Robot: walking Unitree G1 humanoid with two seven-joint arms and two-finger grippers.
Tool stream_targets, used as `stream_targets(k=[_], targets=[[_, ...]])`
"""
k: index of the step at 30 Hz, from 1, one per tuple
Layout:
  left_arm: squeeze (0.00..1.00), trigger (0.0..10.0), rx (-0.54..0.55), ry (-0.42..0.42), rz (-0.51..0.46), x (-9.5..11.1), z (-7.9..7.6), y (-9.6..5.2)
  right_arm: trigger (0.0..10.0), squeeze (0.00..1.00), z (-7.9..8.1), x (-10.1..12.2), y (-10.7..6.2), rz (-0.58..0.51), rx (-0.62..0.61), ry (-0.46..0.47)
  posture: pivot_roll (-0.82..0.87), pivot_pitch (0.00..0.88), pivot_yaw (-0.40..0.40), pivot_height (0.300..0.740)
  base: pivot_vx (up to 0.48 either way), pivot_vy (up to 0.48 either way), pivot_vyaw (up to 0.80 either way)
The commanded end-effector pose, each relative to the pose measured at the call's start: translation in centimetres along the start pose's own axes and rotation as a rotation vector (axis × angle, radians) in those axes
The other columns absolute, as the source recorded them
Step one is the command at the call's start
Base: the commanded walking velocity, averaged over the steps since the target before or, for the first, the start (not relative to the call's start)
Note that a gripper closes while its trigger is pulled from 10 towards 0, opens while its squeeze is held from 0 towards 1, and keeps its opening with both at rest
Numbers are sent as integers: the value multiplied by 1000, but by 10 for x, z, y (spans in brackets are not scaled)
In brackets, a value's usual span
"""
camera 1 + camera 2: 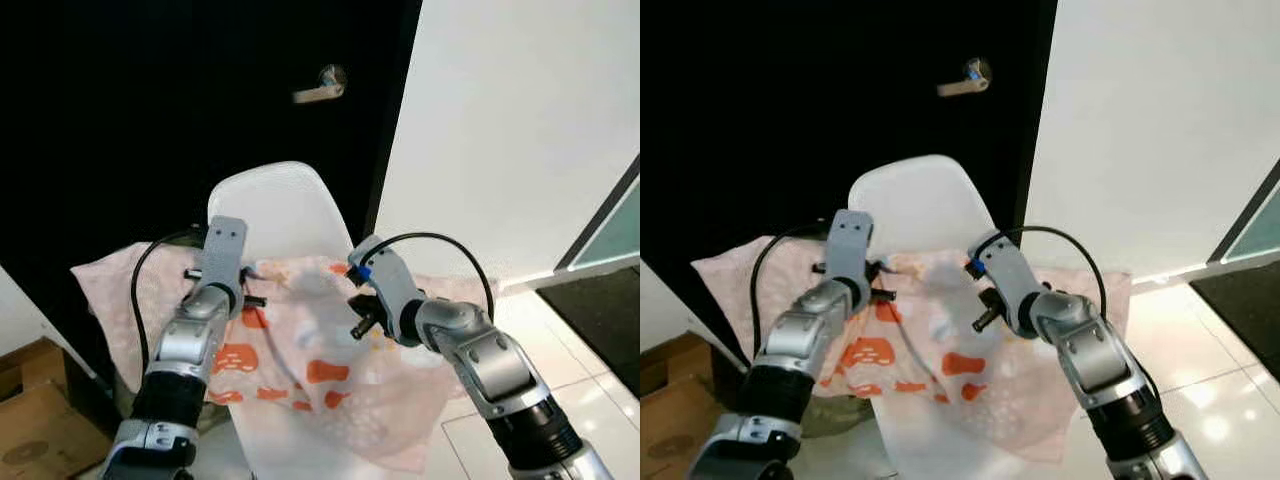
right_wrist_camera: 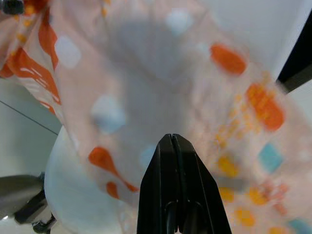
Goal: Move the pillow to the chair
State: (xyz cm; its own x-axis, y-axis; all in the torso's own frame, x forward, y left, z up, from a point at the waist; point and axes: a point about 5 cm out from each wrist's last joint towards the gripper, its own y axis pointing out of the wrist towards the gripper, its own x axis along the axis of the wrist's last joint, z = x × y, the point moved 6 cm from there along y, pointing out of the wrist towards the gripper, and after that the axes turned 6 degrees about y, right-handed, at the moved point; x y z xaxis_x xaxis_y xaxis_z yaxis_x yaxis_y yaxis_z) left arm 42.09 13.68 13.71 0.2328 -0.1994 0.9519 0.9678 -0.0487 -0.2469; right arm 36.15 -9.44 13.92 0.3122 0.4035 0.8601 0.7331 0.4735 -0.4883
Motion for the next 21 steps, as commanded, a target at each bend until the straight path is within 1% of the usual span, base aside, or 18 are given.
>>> stream_targets(k=[1, 7, 9, 16, 17, 18, 19, 21], targets=[[0, 10000, -3, 30, -4, 0, 1, 0, 10000, 0, 1, -11, 2, 41, -2, 19, -204, 127, 17, 604, 0, 0, 0], [0, 10000, 6, 52, -7, -1, 6, 1, 10000, 0, -1, -14, 2, 54, -16, 31, -205, 124, 19, 579, 0, 0, 0], [0, 10000, 23, 59, -17, 0, 10, 1, 10000, 0, -3, -12, 2, 41, -20, 37, -206, 124, 19, 579, 0, 0, 0], [0, 10000, 28, 67, -11, -3, 15, 3, 10000, 0, -4, -11, 2, 37, -29, 36, -208, 115, 18, 579, 0, 0, 0], [227, 10000, 27, 68, -12, -4, 15, 3, 10000, 0, -5, -11, 2, 34, -30, 35, -210, 110, 18, 579, 0, 0, 0], [227, 10000, 27, 68, -12, -4, 15, 3, 10000, 0, -5, -11, 2, 34, -30, 35, -210, 110, 18, 579, 0, 0, 0], [996, 10000, 27, 68, -13, -4, 16, 3, 10000, 0, -5, -10, 2, 32, -31, 34, -210, 110, 18, 579, 0, 0, 0], [1000, 10000, 35, 75, -18, -4, 18, 3, 10000, 0, -5, -9, 1, 28, -34, 32, -213, 105, 18, 579, 0, 0, 0]])
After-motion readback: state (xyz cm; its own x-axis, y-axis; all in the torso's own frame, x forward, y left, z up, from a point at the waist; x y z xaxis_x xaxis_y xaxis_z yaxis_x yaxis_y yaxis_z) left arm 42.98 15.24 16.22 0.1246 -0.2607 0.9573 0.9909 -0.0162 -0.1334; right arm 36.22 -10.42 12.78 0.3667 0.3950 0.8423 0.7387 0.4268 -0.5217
